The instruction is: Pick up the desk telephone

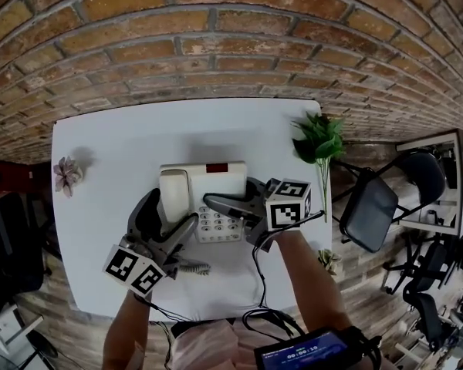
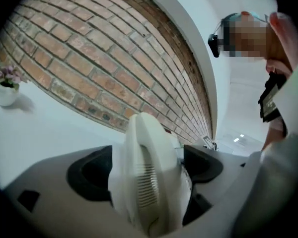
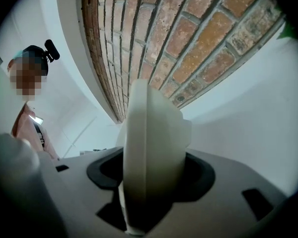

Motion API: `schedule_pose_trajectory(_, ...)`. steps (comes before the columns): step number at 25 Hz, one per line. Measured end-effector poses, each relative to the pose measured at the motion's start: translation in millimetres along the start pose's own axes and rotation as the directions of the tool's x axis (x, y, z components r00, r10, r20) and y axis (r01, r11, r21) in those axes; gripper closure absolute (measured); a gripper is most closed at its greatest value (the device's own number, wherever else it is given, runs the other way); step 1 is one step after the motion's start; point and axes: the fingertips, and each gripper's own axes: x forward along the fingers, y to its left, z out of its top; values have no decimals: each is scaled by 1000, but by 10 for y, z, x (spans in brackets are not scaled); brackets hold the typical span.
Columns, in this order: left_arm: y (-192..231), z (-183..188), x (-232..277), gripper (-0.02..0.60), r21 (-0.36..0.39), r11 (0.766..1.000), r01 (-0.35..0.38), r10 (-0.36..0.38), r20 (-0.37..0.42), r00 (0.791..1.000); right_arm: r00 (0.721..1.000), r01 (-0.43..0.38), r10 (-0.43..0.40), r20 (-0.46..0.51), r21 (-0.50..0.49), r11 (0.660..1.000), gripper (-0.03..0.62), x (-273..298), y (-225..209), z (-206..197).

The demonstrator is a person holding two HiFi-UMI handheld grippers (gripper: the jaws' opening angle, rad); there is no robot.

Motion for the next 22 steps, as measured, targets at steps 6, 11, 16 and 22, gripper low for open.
schedule_pose_trajectory(6,56,-156,15,114,-164,979,122,-139,-92,986,1000,-21,20,6,14,1000,341,-12,33,-29)
schedule_pose_trajectory(11,-100,-206,150,115,-166,958,233,-259,-162,952,999,-43,42,24,43,998,353,-47,61,-34)
schedule_pose_trajectory(16,-126,-198,176,143,-175,950,259,-288,-170,942,999,-38,36,38,55,998,361,-85,98,-54)
schedule_pose_trajectory(22,-199,-204,119,152,-138,954,268,-292,-199,936,999,-24,24,27,5,1000,364,-117,200,-62)
